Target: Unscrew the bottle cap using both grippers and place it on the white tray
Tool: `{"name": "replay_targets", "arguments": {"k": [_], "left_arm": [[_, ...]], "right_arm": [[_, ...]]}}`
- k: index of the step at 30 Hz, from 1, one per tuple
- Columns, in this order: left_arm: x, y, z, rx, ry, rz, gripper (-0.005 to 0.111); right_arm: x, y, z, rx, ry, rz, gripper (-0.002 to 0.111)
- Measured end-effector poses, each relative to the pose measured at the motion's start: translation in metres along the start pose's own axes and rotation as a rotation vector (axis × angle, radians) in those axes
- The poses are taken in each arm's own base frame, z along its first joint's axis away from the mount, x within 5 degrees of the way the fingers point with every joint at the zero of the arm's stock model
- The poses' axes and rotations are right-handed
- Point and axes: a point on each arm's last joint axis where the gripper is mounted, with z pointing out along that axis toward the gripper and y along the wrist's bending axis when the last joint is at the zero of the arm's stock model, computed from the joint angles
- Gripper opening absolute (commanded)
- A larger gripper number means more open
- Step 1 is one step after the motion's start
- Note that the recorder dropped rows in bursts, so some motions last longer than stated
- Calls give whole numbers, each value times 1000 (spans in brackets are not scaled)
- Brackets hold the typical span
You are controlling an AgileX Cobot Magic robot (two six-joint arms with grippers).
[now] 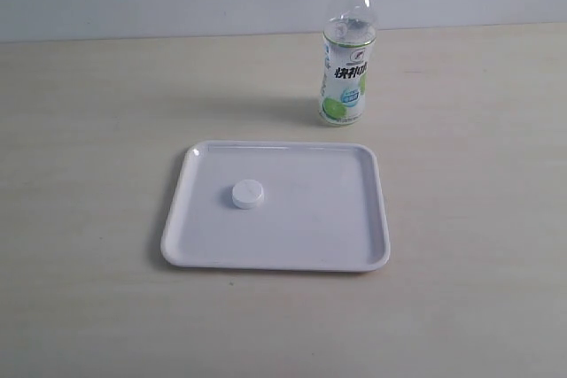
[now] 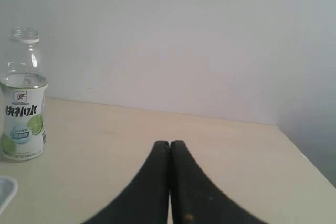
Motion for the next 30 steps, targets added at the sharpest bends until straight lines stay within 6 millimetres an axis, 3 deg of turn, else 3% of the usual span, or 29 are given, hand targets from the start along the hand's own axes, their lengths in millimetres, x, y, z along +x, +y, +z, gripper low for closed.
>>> {"name": "replay_targets", "arguments": {"k": [8, 17, 30], "left_arm": [[0, 0, 0, 0, 0, 0, 2], [0, 0, 0, 0, 0, 0, 2], [0, 0, 0, 0, 0, 0, 2]], "right_arm": [[10, 2, -4, 4, -12, -2, 0], [25, 2, -5, -3, 154, 2, 0], [26, 2, -5, 13, 160, 201, 0]]}}
